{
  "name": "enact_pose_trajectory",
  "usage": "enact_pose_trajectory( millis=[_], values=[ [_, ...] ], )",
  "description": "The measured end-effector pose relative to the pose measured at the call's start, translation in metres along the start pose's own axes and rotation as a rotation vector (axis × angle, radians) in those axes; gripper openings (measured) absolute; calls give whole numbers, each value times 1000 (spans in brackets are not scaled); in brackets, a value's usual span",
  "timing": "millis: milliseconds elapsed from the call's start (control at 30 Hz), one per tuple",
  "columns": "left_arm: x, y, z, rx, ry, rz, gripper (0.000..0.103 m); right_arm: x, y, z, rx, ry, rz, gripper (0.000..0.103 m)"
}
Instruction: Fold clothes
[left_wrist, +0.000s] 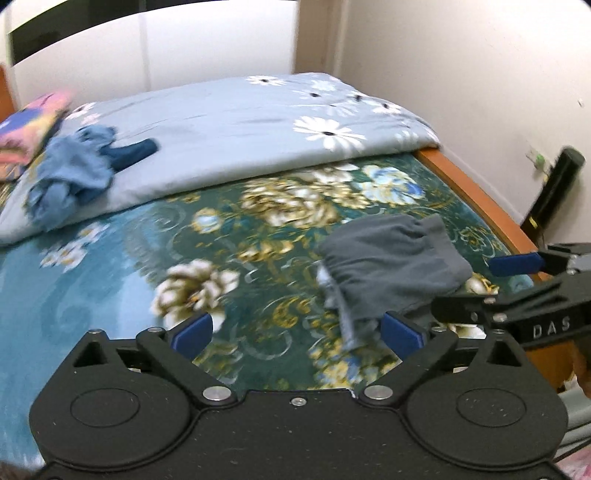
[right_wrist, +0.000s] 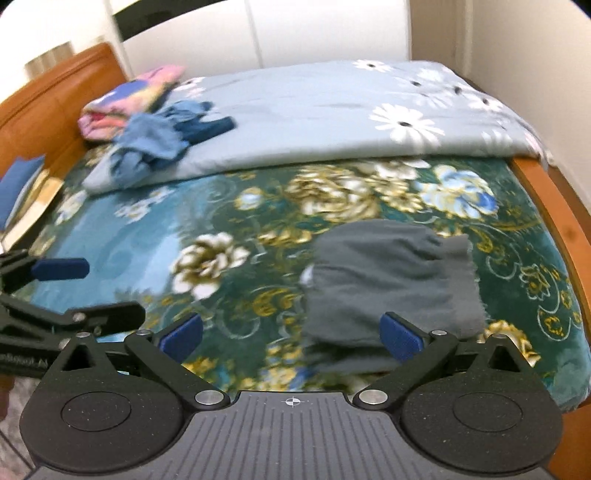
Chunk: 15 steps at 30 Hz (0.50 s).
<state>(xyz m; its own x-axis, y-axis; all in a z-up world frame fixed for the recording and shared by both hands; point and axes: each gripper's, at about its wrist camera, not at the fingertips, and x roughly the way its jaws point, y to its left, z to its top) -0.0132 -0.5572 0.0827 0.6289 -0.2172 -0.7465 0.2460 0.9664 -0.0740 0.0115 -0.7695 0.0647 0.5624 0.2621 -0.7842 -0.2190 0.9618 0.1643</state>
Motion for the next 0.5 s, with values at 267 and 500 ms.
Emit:
enact_pose_trajectory(
  millis=[267,500],
  values=[
    [-64,60,-44,-178,-71,109,101,-12,84,1,-133,-2,58,103],
    [-97,101,-72,-324,-107,210,101,-6,151,13,-292,-6,119,103]
  ],
)
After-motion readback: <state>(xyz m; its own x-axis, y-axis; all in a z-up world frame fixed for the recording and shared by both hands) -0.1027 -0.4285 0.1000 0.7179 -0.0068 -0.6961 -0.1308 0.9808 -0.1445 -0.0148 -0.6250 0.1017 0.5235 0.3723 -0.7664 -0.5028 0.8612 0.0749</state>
